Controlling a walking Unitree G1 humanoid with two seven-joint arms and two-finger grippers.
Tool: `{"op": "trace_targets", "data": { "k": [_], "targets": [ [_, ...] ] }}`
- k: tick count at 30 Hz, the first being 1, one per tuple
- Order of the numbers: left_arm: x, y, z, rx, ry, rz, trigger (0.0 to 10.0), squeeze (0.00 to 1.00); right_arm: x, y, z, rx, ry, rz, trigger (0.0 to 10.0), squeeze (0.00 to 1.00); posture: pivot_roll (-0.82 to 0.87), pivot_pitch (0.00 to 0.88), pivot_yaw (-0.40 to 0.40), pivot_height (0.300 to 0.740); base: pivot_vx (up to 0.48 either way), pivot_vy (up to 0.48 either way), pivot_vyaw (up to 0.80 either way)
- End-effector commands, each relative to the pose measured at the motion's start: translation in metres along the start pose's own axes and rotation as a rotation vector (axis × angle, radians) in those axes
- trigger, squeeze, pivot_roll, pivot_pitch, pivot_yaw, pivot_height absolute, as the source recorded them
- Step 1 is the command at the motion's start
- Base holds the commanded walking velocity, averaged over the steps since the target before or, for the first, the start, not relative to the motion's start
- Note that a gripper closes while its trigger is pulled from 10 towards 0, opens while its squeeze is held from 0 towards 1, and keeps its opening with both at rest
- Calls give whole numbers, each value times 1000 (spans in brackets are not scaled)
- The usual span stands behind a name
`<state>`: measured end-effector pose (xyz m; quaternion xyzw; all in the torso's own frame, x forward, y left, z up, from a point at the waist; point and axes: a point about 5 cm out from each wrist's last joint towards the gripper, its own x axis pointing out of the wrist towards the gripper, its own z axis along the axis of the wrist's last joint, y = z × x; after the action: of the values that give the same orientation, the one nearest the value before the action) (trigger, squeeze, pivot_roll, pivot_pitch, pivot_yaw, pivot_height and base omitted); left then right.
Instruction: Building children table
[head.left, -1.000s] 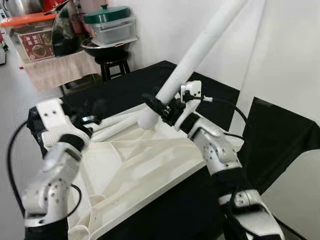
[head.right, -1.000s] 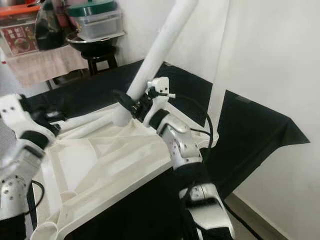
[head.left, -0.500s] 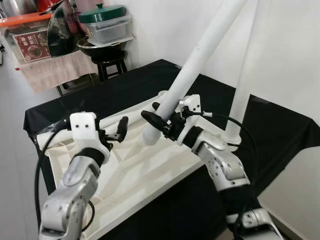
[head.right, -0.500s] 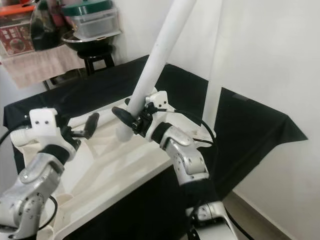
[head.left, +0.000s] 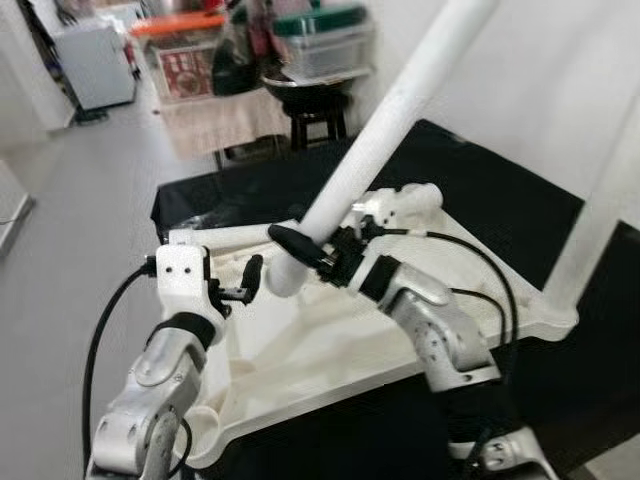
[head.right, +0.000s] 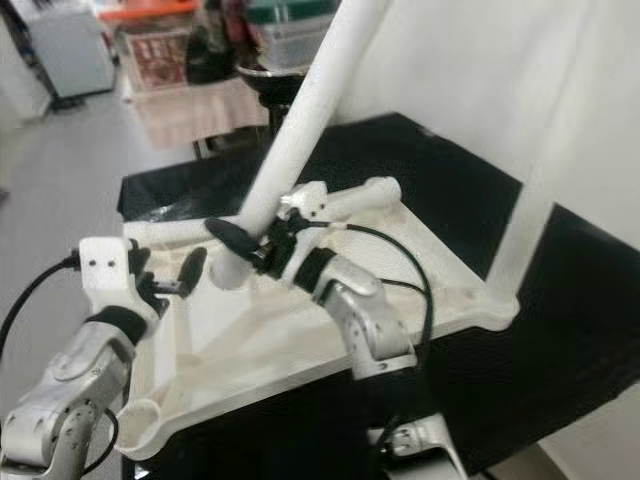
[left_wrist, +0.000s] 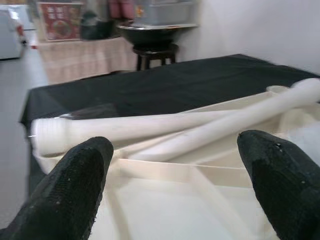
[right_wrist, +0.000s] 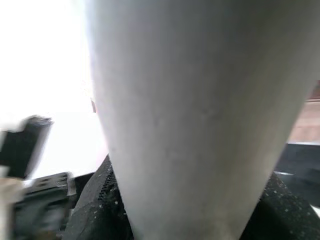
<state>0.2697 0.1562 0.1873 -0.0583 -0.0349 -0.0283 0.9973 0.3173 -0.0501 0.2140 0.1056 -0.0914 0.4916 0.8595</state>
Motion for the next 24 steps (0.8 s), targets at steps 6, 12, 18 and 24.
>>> {"op": "trace_targets", "data": {
  "k": [6, 12, 18, 24],
  "targets": [
    [2, 3, -1, 25, 1, 13, 10000, 0, 5, 2, 1, -22, -3, -15, 10000, 0, -25, 0, 79, 740, 0, 0, 0],
    [5, 1, 2, 25, -8, 0, 10000, 0, 6, 4, 0, -19, 2, -20, 10000, 0, -20, 0, 79, 740, -260, 0, 0],
    [6, -1, 0, 26, -9, -2, 10000, 0, 5, 5, -1, -19, 7, -19, 10000, 0, -24, 0, 77, 740, -263, 0, 0],
    [6, -3, 0, 15, -10, -6, 10000, 0, 5, 5, -3, -31, 24, -19, 10000, 0, -25, 0, 75, 740, -267, 0, 0]
  ]
}}
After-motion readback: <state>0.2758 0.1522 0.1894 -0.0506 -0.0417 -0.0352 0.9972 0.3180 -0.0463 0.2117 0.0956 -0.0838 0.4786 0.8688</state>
